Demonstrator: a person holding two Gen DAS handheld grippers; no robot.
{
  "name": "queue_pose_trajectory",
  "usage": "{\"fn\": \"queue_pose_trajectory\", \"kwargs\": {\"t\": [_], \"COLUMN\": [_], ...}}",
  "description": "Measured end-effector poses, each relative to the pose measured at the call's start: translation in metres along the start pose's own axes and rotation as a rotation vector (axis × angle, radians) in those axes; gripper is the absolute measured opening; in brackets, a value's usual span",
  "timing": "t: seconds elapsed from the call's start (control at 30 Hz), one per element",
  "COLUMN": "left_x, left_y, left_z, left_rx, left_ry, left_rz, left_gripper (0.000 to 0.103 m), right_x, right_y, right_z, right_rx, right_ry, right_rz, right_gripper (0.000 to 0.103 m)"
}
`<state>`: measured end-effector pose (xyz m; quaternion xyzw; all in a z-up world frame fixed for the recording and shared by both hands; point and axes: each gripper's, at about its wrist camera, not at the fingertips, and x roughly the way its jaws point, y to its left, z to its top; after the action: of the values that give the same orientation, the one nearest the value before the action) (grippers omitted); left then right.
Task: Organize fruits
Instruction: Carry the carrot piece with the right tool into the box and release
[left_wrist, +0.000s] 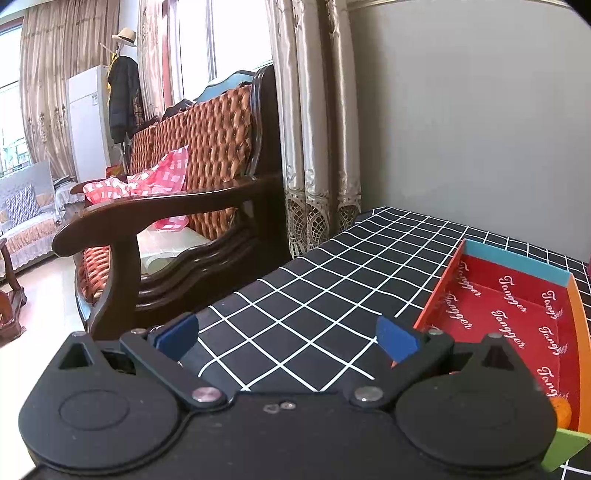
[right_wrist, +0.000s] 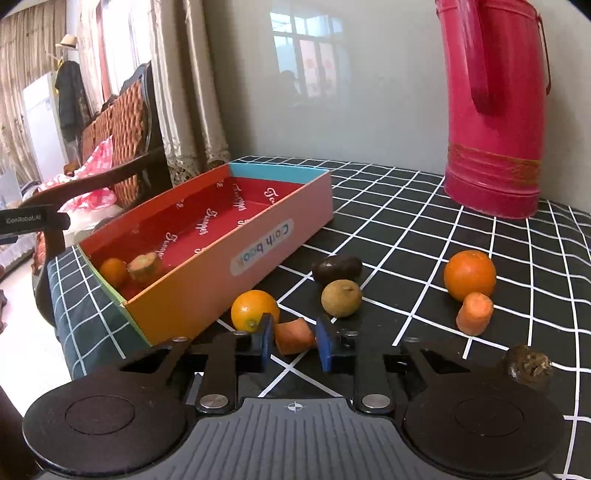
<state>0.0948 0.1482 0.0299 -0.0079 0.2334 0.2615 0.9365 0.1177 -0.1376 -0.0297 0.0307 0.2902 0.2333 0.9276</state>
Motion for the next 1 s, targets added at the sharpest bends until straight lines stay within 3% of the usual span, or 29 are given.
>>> {"fn": "queue_pose_trajectory", "kwargs": {"t": [0.53,0.67,0.77,0.87,1.0], "left_x": [-0.003,-0.003,-0.004,-0.004,0.0], "left_y": [-0.007,-0.004,-0.003,-0.002,0.0], "left_z": [-0.002,-0.001,0.0,-0.001,-0.001], "left_rx": [0.016,-0.001,-0.005,0.004,-0.001], "left_ry": [-0.007,0.0,-0.006,-0.006,0.01], "left_rz": [-0.002,-0.007,-0.004,0.002,0.011], "left_gripper": [0.097,0.097,0.097,0.097,0.097], "right_x": [0.002,-0.014,-0.033,-0.04,-0.024], "right_y": [0.017,0.016,0.014,0.032,0.069], "right_z": [-0.01,-0.009,0.003,0.015,0.02], "right_rx": [-0.141,-0.098,0.001,0.01,-0.054], "right_ry": [0.038,-0.036,-0.135,-0.211,-0.199], "right_rz": [-0.07,-0.11,-0.044,0.046,0.118], "right_gripper": [0.022,0.022,0.022,0.022,0.023]}}
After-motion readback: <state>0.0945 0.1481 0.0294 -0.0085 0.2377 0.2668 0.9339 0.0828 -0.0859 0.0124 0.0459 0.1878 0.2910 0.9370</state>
